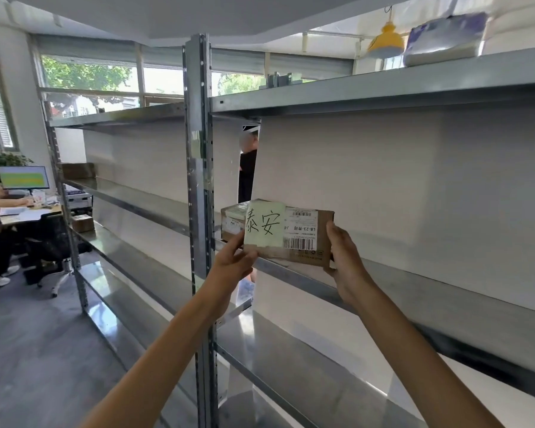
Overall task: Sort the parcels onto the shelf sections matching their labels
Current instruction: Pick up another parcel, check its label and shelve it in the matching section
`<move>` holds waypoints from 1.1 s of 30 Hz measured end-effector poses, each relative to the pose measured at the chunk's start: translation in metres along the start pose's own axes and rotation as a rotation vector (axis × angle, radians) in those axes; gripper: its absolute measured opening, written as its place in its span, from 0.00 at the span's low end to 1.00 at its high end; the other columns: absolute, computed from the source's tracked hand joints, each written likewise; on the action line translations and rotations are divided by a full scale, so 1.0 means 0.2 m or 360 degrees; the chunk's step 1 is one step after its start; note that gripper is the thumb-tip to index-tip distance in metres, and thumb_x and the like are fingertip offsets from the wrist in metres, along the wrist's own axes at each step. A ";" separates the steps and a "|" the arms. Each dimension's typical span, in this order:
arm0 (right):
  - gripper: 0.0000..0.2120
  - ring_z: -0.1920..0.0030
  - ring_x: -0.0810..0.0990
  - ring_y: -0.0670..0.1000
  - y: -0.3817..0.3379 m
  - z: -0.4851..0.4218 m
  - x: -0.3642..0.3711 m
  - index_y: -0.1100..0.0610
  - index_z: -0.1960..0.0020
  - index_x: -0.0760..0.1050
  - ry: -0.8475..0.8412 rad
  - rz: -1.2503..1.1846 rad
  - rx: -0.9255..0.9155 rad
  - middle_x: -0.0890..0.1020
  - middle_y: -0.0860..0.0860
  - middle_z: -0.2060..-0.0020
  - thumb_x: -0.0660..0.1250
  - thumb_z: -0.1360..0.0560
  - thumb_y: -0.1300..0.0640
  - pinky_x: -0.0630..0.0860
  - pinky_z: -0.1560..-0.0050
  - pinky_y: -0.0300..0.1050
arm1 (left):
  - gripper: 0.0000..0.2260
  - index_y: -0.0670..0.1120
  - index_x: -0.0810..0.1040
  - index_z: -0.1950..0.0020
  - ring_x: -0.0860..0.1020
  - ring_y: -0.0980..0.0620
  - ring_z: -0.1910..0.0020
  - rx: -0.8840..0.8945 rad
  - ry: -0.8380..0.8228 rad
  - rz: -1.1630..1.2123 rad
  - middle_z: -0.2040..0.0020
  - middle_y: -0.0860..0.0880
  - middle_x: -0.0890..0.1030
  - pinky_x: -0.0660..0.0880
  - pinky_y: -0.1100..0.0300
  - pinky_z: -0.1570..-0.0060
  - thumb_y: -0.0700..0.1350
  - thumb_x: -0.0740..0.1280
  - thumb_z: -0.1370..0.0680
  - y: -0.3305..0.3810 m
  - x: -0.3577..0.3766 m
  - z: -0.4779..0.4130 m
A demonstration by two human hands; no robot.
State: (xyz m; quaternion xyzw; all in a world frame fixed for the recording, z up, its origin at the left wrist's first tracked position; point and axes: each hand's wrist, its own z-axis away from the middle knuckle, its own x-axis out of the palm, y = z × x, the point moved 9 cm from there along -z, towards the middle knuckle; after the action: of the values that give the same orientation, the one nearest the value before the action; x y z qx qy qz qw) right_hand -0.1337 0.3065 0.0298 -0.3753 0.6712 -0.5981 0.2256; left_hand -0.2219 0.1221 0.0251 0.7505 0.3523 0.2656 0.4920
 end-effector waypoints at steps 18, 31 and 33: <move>0.21 0.54 0.77 0.42 0.14 -0.10 0.48 0.56 0.35 0.67 0.0328 0.0073 -0.0060 0.79 0.52 0.44 0.57 0.21 0.44 0.72 0.56 0.39 | 0.20 0.48 0.68 0.31 0.74 0.49 0.41 -0.0189 -0.0179 0.0014 0.39 0.48 0.76 0.76 0.59 0.45 0.34 0.61 0.21 -0.15 -0.54 -0.30; 0.12 0.55 0.79 0.49 0.34 -0.05 0.47 0.54 0.47 0.66 0.0546 -0.0080 0.0029 0.80 0.51 0.53 0.61 0.22 0.47 0.72 0.62 0.40 | 0.27 0.49 0.67 0.30 0.72 0.51 0.33 -0.0224 -0.0287 -0.0094 0.34 0.49 0.75 0.69 0.50 0.33 0.32 0.67 0.26 -0.35 -0.59 -0.30; 0.12 0.55 0.79 0.49 0.34 -0.07 0.47 0.55 0.47 0.66 0.0560 -0.0096 0.0022 0.80 0.51 0.53 0.61 0.22 0.47 0.71 0.62 0.40 | 0.27 0.50 0.66 0.29 0.71 0.50 0.33 -0.0217 -0.0303 -0.0136 0.33 0.50 0.74 0.69 0.49 0.33 0.35 0.68 0.25 -0.36 -0.58 -0.32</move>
State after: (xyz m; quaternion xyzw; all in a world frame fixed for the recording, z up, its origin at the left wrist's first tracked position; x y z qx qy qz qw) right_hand -0.2174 0.2425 -0.0204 -0.2833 0.6847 -0.6656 0.0890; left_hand -0.3606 0.0844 -0.0231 0.7214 0.3169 0.1953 0.5840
